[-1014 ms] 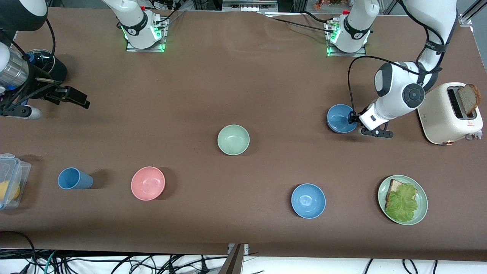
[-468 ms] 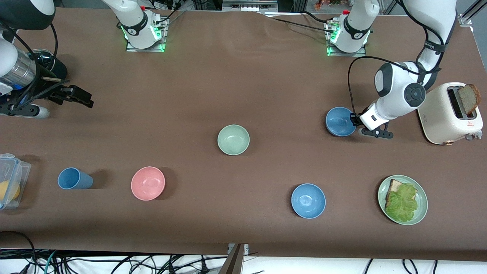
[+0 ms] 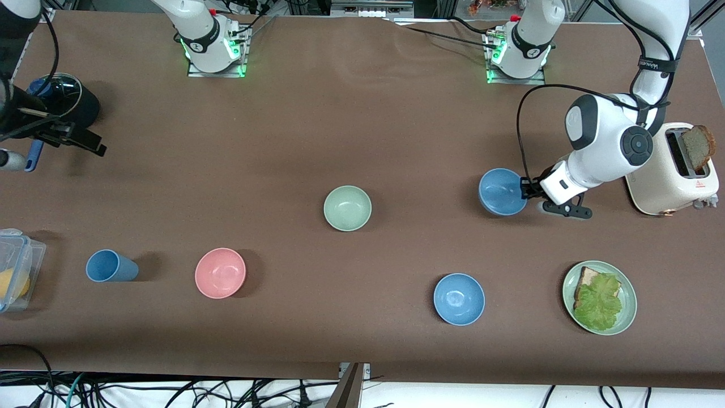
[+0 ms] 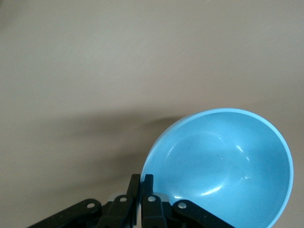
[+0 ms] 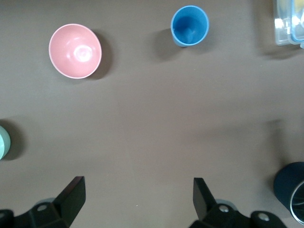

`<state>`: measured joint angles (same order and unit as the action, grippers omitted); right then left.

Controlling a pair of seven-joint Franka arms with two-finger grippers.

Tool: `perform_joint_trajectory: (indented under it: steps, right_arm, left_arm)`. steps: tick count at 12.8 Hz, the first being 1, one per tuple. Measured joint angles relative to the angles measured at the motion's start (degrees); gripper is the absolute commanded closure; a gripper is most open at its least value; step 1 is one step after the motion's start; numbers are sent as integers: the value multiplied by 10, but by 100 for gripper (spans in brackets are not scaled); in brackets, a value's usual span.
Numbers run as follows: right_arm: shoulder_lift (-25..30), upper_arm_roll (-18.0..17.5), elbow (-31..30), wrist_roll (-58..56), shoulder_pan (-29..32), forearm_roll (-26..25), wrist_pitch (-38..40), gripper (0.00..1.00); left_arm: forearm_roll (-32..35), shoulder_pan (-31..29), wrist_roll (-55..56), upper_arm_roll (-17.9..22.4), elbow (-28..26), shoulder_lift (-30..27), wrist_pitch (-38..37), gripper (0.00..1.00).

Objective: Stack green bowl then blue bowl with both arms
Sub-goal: 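Carry the blue bowl onto the green bowl with the left gripper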

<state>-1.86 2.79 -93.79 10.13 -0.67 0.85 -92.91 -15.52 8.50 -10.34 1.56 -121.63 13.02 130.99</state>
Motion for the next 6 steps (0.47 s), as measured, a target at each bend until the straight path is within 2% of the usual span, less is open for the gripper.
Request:
perform_joint_trajectory:
  steps: [3,6]
  right_arm:
    - [0,-4,0,-9,-2,0,0,0]
    - [0,-9,0,-35,-3,0,-1,0]
  left_arm:
    - [-16,85,99,-4,60,10,-11,100]
    - [-16,178,169,-6,134,52,-11,100]
